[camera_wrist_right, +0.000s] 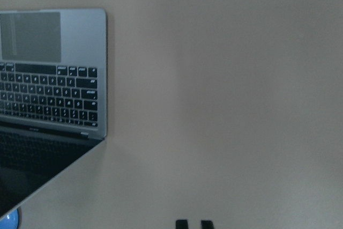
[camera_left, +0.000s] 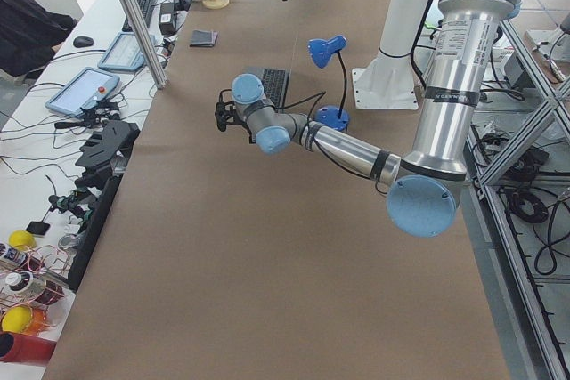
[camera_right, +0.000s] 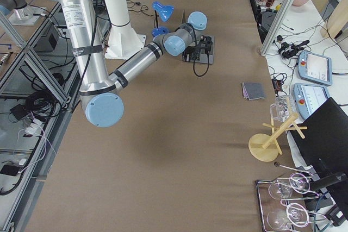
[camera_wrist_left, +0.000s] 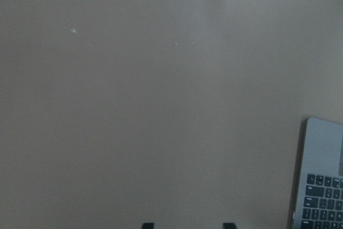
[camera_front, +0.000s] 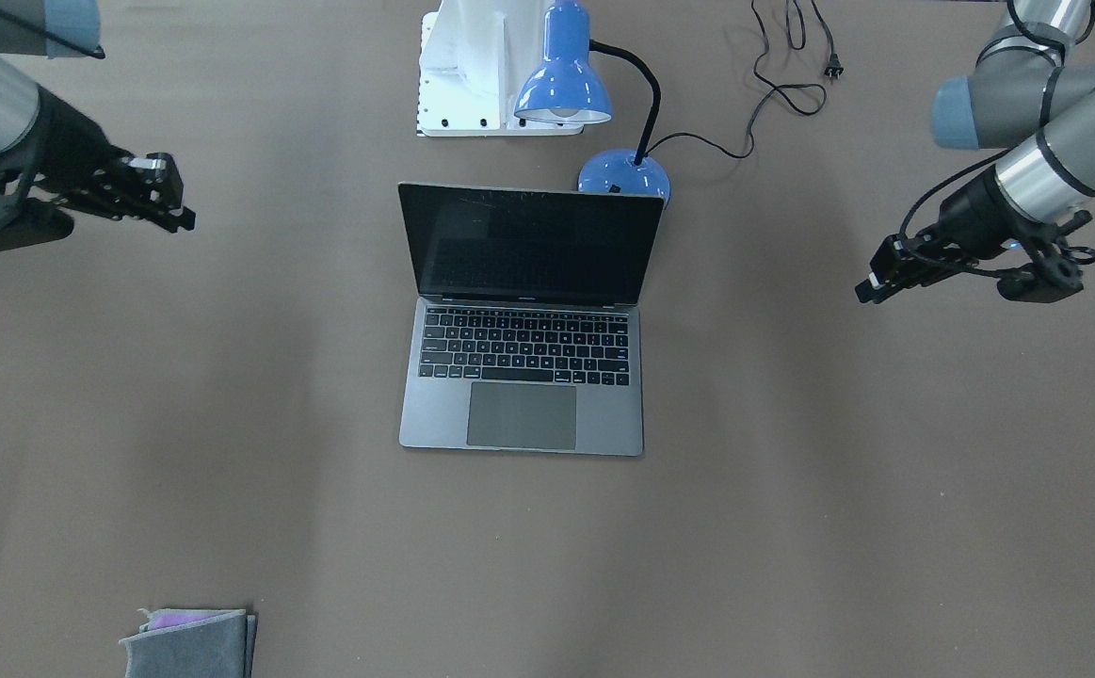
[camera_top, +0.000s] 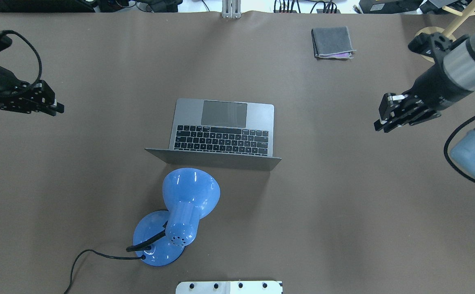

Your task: Close laptop

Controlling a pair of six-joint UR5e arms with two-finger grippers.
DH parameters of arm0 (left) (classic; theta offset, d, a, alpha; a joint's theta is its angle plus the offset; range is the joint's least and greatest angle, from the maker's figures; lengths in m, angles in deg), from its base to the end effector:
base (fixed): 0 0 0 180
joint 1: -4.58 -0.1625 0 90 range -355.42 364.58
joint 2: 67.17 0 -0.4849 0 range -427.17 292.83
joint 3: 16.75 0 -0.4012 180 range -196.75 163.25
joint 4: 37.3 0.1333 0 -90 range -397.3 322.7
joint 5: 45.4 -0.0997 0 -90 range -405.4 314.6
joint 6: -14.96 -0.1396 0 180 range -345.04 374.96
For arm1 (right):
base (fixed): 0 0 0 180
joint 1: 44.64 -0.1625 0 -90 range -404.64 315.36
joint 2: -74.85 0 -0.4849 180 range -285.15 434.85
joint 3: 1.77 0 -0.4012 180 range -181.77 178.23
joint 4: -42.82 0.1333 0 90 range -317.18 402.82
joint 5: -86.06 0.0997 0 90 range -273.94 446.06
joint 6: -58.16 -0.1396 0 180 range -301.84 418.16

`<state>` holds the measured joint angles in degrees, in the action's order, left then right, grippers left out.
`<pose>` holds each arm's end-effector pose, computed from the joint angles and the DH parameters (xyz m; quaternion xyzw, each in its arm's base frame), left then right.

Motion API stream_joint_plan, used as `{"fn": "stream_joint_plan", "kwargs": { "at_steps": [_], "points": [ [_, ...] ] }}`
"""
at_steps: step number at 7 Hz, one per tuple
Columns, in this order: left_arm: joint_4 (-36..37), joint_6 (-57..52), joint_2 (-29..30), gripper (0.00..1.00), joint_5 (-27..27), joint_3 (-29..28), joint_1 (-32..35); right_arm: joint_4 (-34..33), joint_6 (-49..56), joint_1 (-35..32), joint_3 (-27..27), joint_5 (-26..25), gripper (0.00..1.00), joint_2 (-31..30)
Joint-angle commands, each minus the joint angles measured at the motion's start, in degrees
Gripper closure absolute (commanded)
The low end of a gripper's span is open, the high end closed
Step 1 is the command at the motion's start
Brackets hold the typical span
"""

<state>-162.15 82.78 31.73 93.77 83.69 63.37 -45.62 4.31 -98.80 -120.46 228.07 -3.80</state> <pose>0.2799 -0.5155 0.4812 -0.0128 0.5555 -0.0744 0.8281 -0.2939 -0.4467 0.3779 -0.0628 -0.5157 -0.0223 0.8542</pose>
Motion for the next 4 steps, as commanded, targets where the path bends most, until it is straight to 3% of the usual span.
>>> {"fn": "stream_joint_plan", "kwargs": {
  "at_steps": [1,2,4],
  "points": [
    [-0.04,6.84,0.15,1.00,-1.00,2.38,-6.29,0.29,-6.34,7.63,-4.18,-1.30,1.00,-0.10],
    [-0.22,10.62,0.32,1.00,-5.44,3.52,-10.33,1.07,-8.28,11.32,-5.05,-3.48,1.00,0.25],
    [-0.39,19.12,1.98,1.00,-7.86,4.40,-15.27,7.12,-17.82,18.70,-4.98,-10.84,1.00,1.04]
  ]
}}
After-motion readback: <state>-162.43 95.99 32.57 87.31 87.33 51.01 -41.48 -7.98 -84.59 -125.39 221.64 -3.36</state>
